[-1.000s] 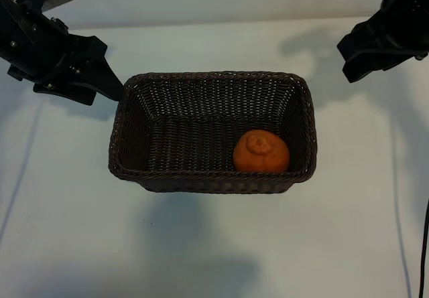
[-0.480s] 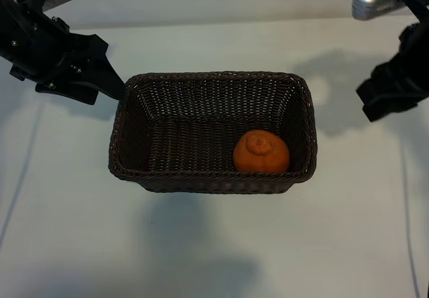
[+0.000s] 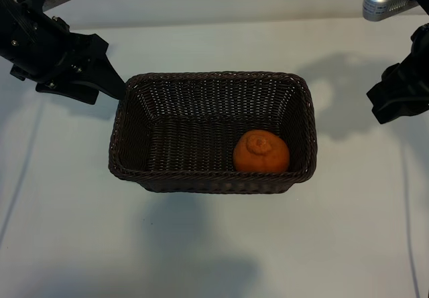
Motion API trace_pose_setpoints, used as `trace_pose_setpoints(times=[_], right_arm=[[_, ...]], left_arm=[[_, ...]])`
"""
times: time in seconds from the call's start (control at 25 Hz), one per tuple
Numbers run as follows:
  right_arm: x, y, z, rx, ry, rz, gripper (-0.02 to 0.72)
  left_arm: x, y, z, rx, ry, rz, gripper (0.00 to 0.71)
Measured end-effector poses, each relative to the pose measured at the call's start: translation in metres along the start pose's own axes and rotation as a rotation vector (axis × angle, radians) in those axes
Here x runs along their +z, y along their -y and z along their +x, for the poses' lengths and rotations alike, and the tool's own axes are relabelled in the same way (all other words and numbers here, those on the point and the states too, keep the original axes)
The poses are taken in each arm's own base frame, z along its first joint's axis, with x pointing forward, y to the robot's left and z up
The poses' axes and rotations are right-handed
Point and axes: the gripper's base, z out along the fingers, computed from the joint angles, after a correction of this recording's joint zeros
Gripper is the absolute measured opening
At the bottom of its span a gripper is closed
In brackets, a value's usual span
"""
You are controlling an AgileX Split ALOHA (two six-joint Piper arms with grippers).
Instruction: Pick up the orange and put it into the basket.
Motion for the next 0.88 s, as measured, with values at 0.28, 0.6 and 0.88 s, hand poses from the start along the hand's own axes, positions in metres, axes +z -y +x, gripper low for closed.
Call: trace_pose_setpoints(times=[0.28, 0.6, 0.88], right_arm=[[-0.016, -0.004, -0.006, -0.001, 0.057, -0.016, 0.447], [-0.016, -0.006, -0.006, 0.006, 0.061, -0.035, 0.443], [-0.017, -0.006, -0.006, 0.007, 0.064, -0.036, 0.441]], left_arm=[[0.000, 0.000, 0.000, 0.000, 0.000, 0.000, 0.575], [0.000, 0.000, 0.000, 0.000, 0.000, 0.000, 0.575], [0.000, 0.000, 0.000, 0.000, 0.000, 0.000, 0.575]])
